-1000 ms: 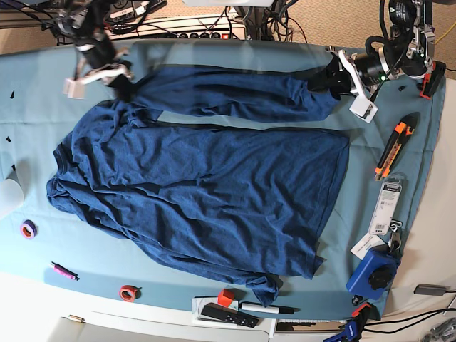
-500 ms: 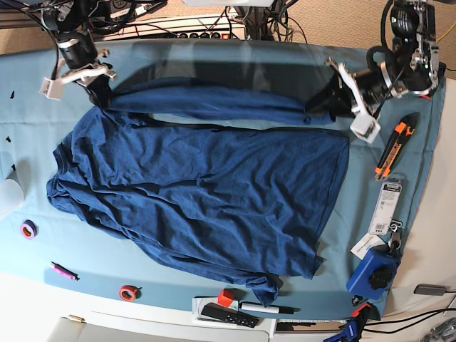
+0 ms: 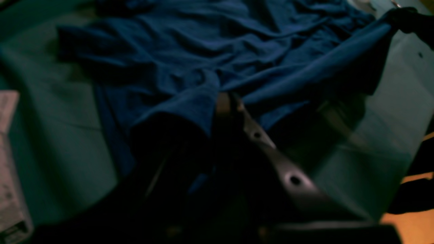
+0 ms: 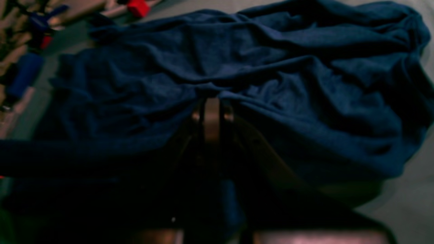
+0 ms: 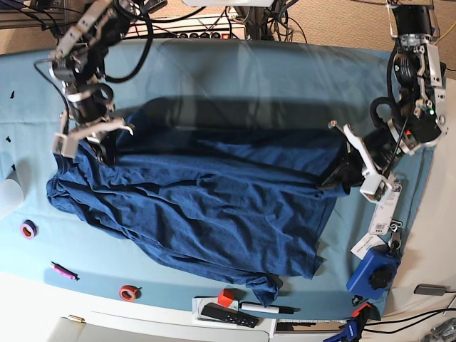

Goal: Layout the t-shirt on the table in an organized manner, then fold the t-shirt properly
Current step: 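Lift the collar edge with both grippers and fold it over the shirt, then pull the held collar edge back toward the grippers' start with both grippers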

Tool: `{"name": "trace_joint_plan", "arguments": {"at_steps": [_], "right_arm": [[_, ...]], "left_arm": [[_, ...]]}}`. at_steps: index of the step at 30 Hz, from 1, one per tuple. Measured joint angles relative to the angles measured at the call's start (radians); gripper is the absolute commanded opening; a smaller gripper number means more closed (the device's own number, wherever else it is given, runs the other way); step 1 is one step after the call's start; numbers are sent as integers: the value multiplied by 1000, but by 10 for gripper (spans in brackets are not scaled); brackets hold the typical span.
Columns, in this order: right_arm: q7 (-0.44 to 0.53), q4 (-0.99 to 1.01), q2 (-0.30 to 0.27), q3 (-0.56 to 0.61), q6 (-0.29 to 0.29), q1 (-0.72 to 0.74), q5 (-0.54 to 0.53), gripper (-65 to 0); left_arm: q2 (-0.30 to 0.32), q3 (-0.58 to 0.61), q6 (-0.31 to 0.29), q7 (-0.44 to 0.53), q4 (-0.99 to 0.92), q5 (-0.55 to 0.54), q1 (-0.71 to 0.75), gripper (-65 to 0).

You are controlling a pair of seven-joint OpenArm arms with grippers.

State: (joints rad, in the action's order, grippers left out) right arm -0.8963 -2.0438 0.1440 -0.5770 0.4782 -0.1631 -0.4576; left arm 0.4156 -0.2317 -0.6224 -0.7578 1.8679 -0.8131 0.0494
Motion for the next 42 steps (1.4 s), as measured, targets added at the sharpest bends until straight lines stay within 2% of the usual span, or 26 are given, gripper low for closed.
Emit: {"name": "trace_joint_plan", "arguments": {"at_steps": [5, 10, 15, 19, 29, 34, 42], "right_arm": [[16, 1, 0, 20, -37, -1, 102, -650], [34, 11, -10, 21, -91, 0, 145, -650], [41, 97, -53, 22, -90, -1, 142, -650], [86, 148, -56, 22, -89, 6, 143, -650], [86, 172, -64, 23, -90, 122, 143, -650], [44, 172, -64, 23, -89, 106, 143, -650], [37, 172, -64, 23, -90, 34, 143, -650]], "left_arm": [[0, 0, 0, 0, -28, 46, 11, -650], [-3, 2, -4, 13, -174, 48, 16, -650], [-4, 2, -9, 64, -312, 31, 14, -650], [-5, 2, -28, 64, -319, 1, -10, -650], [-6, 2, -30, 64, -317, 0, -168, -650], [-6, 2, -30, 34, -327, 13, -136, -650], [-8, 2, -35, 34, -372, 15, -42, -650]]}}
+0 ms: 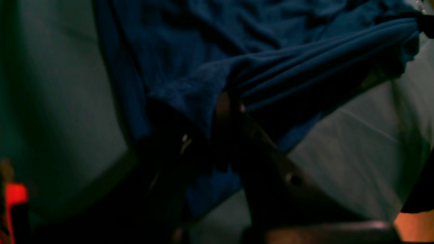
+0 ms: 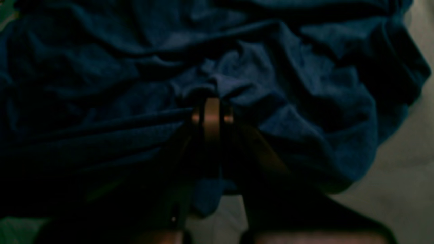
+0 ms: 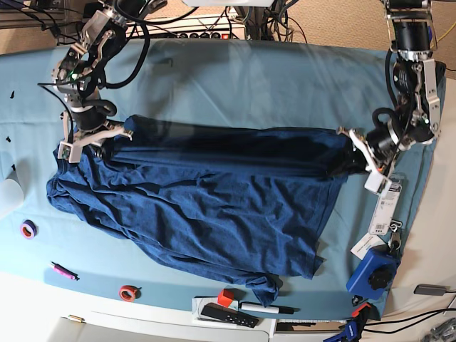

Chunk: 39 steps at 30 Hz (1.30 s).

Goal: Layout the t-shirt on the table in an organized manner, then fold the t-shirt properly
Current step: 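Pull the held collar edge back toward the grippers' start with both grippers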

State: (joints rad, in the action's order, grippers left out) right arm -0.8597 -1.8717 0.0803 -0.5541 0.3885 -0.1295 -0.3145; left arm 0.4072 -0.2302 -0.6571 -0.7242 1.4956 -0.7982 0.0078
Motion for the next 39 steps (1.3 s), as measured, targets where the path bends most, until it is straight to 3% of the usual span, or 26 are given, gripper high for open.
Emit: {"name": "trace_joint_plan", "arguments": {"at_steps": [9, 14, 20, 24, 31, 36, 39], "right_arm": [[-26, 0, 0, 0, -1, -24, -1, -650], [27, 0, 0, 0, -30, 12, -11, -650], [27, 27, -4, 1, -30, 61, -1, -650], [40, 147, -4, 1, -26, 84, -3, -650], [45, 210, -5, 1, -30, 97, 0, -650], [-9, 210, -5, 1, -30, 96, 0, -650], [-9, 210, -5, 1, -31, 87, -1, -650]], "left_arm": [[0, 0, 1, -14, -9, 1, 5, -650], [-3, 0, 2, 19, -10, 6, -64, -650], [-43, 0, 11, 23, -8, 107, -100, -650], [-50, 0, 28, 83, -9, 168, -103, -650], [-54, 0, 27, 90, -116, 169, -103, -650], [-55, 0, 24, 79, -212, 147, -92, -650], [-55, 0, -10, -26, -218, 42, -87, -650]]}}
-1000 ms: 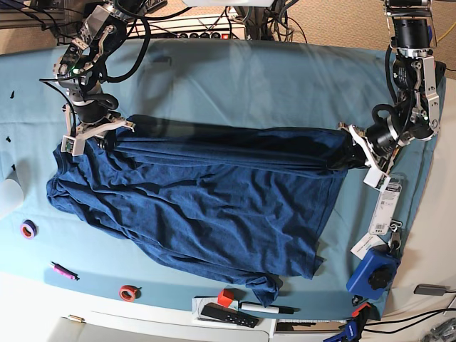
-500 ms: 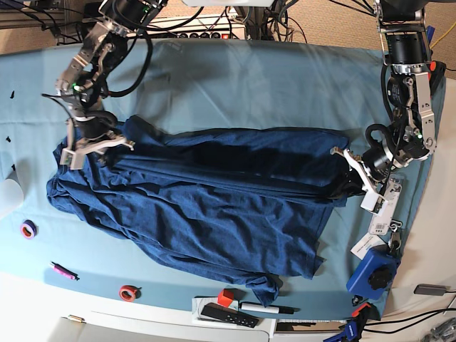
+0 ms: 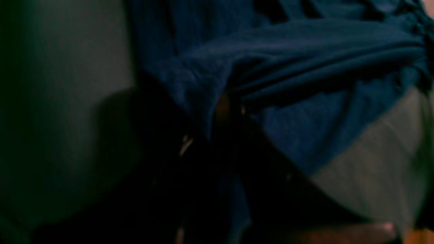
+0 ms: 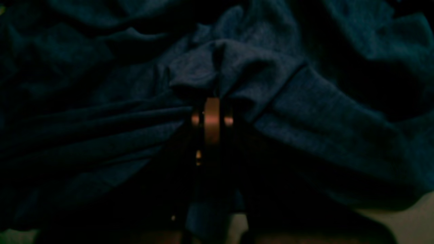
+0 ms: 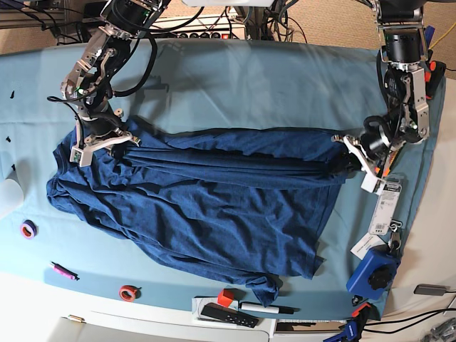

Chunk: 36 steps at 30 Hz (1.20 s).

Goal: Layout the t-shirt on the table in an organized manner, then fold the t-shirt properly
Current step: 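Pull the held collar edge back toward the grippers' start with both grippers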

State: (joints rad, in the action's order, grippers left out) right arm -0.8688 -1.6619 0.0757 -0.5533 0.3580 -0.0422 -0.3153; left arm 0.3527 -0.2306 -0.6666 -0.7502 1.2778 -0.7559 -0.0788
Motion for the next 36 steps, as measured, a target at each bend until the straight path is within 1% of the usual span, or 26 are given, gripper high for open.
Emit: {"name": "trace_joint_plan", "arguments": {"at_steps": [1, 2, 4, 6, 10, 13, 14, 15, 16, 17, 18, 19, 20, 21, 23, 26, 27, 30, 33, 36], "right_arm": [[-9, 0, 0, 0, 0, -6, 0, -650], [-18, 0, 0, -1, 0, -13, 0, -650], [-14, 0, -1, -1, 0, -24, -4, -650], [-13, 0, -1, -1, 0, -25, -3, -650], [-13, 0, -1, -1, 0, -27, -4, -650], [-15, 0, -1, -1, 0, -27, -3, -650], [-21, 0, -1, -1, 0, -27, -4, -616], [-31, 0, -1, -1, 0, -27, -7, -554], [-37, -1, -1, -1, 4, -27, -14, -487], [-40, -2, -1, -1, 34, -27, -14, -433], [-42, -3, -1, -1, 51, -27, -16, -399], [-42, -3, -1, -1, 58, -26, -17, -388], [-40, -3, -1, -1, 58, -26, -19, -388], [-40, -3, -1, -1, 58, -27, -19, -388], [-39, -3, -1, -1, 58, -26, -19, -388], [-40, -3, -1, -3, 57, -27, -53, -388], [-40, -3, -2, -3, 68, -27, -53, -388], [-96, -3, -32, -3, 137, -27, -93, -388], [-148, -3, -63, -3, 148, -27, -120, -388], [-172, -3, -81, -3, 148, -27, -129, -388]], "left_arm": [[1, 0, -24, -51, 0, -47, 0, -650], [2, 0, -26, -94, 1, -97, 0, -650], [2, 0, -26, -142, 0, -154, 0, -650], [2, 0, -26, -148, 0, -177, 0, -650], [6, 0, -26, -147, 0, -181, -2, -650], [21, 0, -26, -147, 0, -185, -2, -650], [26, 0, -26, -147, 0, -185, -2, -650], [30, 0, -26, -147, 0, -185, -2, -630], [34, 0, -26, -147, 0, -180, -2, -535], [36, 0, -26, -147, 0, -169, -3, -444], [36, -1, -23, -145, 0, -160, -2, -381], [38, 0, -23, -145, 0, -158, -2, -354], [38, 0, 7, -144, 0, -159, -2, -352], [38, 0, 22, -137, 0, -161, -2, -352], [38, 0, 22, -131, 0, -158, -3, -352], [39, 0, 22, -113, 0, -158, -2, -351], [42, 0, 22, -104, 0, -158, -3, -351], [50, -15, 22, -105, 12, -156, -5, -351], [56, -56, 19, -103, 41, -158, -6, -351], [78, -86, 19, -103, 47, -174, -9, -351]]}}
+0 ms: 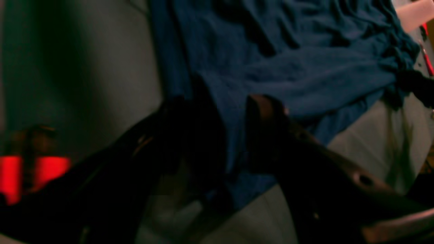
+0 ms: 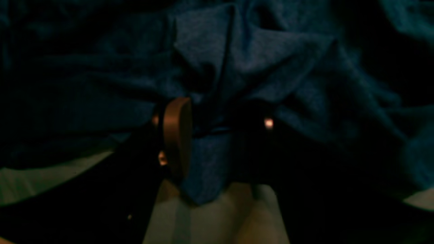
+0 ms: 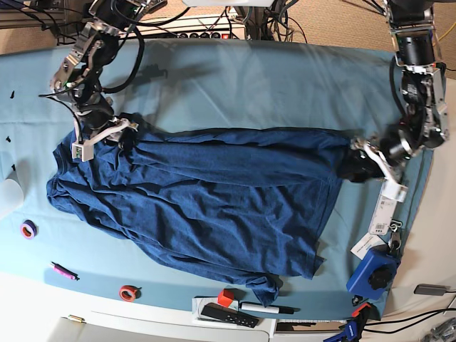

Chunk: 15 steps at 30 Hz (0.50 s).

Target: Layout the t-shirt on the table in an organized manner, then fold the t-shirt properly

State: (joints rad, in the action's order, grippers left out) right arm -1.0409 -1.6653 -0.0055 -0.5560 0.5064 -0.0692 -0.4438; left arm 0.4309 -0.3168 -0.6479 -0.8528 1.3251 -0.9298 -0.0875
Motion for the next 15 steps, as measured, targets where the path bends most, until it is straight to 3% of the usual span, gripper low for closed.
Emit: {"name": "trace_joint_plan", "arguments": {"at_steps": [5, 15], "right_arm": [[-21, 0, -13, 0, 18, 0, -26, -288], [-86, -2, -10, -43, 18, -17, -167, -288]], "left_arm": [[42, -10, 0, 0, 0, -18, 0, -351], [131, -27, 0, 0, 0, -51, -9, -351]]}}
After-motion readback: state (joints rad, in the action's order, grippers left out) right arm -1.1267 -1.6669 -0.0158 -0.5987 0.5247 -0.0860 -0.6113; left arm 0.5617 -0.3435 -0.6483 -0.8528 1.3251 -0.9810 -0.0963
